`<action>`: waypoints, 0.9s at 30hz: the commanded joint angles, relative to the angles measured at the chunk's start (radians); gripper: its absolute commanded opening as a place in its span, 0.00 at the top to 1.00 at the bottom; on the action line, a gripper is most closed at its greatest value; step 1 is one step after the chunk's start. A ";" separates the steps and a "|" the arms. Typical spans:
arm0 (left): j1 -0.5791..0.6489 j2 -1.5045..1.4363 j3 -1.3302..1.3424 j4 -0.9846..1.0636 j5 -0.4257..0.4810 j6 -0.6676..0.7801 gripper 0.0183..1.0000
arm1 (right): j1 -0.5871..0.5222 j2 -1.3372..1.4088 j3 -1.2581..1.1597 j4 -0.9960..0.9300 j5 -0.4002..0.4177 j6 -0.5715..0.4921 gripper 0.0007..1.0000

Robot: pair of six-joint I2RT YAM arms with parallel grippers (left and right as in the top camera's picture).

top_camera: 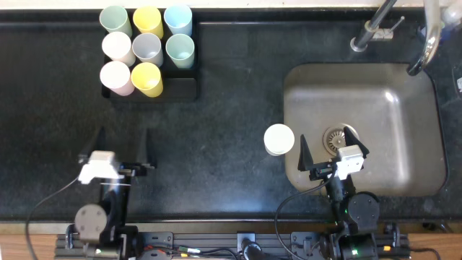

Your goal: Store Cups

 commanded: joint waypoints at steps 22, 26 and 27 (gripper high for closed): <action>-0.008 -0.011 -0.005 -0.218 0.026 0.019 0.00 | -0.002 -0.006 -0.013 0.005 0.004 0.003 0.00; -0.008 -0.011 -0.005 -0.218 0.026 0.019 0.00 | -0.002 -0.006 -0.013 0.005 0.004 0.003 0.00; -0.008 -0.011 -0.005 -0.218 0.026 0.019 0.00 | -0.002 -0.006 -0.013 0.005 0.004 0.003 0.01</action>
